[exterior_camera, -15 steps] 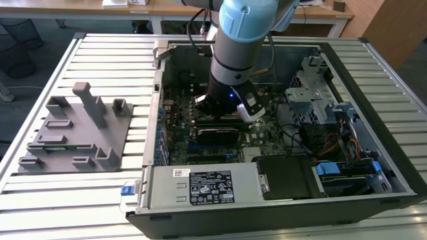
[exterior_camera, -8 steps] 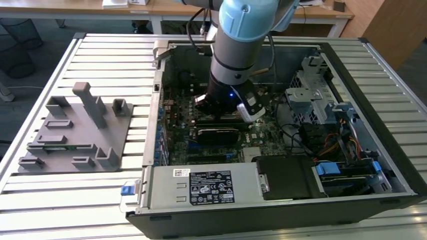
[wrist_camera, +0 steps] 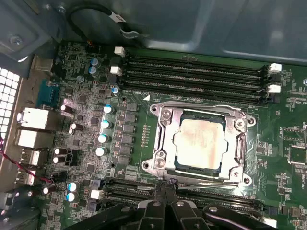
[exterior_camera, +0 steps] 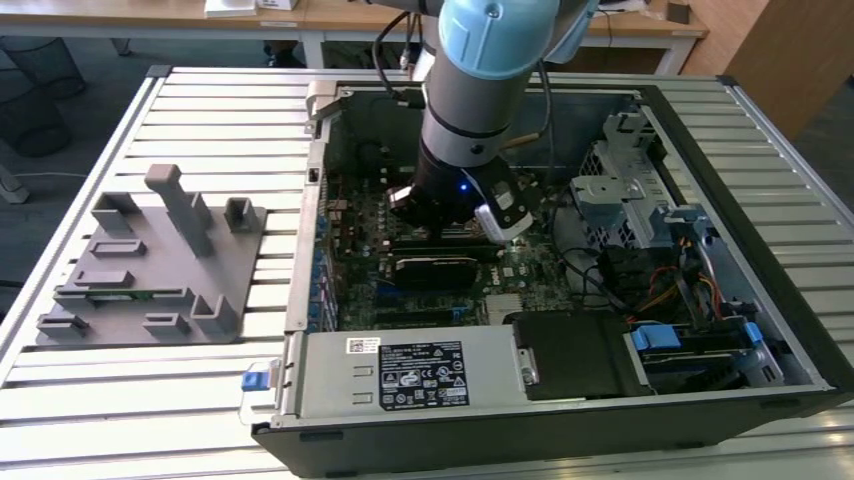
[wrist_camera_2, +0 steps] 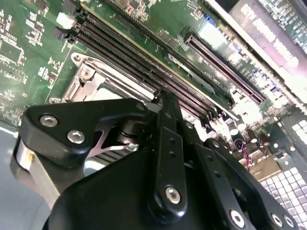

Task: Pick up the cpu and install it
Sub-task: 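Install the second cpu locking lever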

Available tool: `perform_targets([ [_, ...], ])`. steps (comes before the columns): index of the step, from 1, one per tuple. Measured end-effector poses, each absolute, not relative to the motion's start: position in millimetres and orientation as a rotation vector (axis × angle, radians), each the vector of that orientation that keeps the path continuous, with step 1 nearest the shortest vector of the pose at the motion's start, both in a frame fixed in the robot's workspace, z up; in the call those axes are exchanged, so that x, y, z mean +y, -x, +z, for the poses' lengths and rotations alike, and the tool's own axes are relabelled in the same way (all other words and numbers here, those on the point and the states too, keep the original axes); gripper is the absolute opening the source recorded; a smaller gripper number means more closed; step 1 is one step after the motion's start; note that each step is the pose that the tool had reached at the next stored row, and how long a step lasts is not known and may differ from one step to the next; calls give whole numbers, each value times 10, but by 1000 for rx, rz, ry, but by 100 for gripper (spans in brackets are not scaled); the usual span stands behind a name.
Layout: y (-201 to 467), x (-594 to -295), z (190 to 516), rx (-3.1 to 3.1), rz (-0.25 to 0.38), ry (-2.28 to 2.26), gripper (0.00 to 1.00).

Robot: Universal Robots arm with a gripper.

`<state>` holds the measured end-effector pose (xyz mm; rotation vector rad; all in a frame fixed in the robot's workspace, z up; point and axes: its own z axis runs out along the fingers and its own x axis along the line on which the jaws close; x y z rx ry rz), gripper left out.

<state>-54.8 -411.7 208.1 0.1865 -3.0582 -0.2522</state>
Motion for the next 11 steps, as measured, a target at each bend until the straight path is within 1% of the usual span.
perform_targets([
  [2, 550, -4137, 2082, -3057, -273, -187, 11],
  [6, 565, -4170, 2082, -3053, -336, -189, 11],
  [8, 594, -4184, 2081, -3052, -351, -190, 11],
  [11, 636, -4197, 2077, -3052, -356, -189, 11],
])
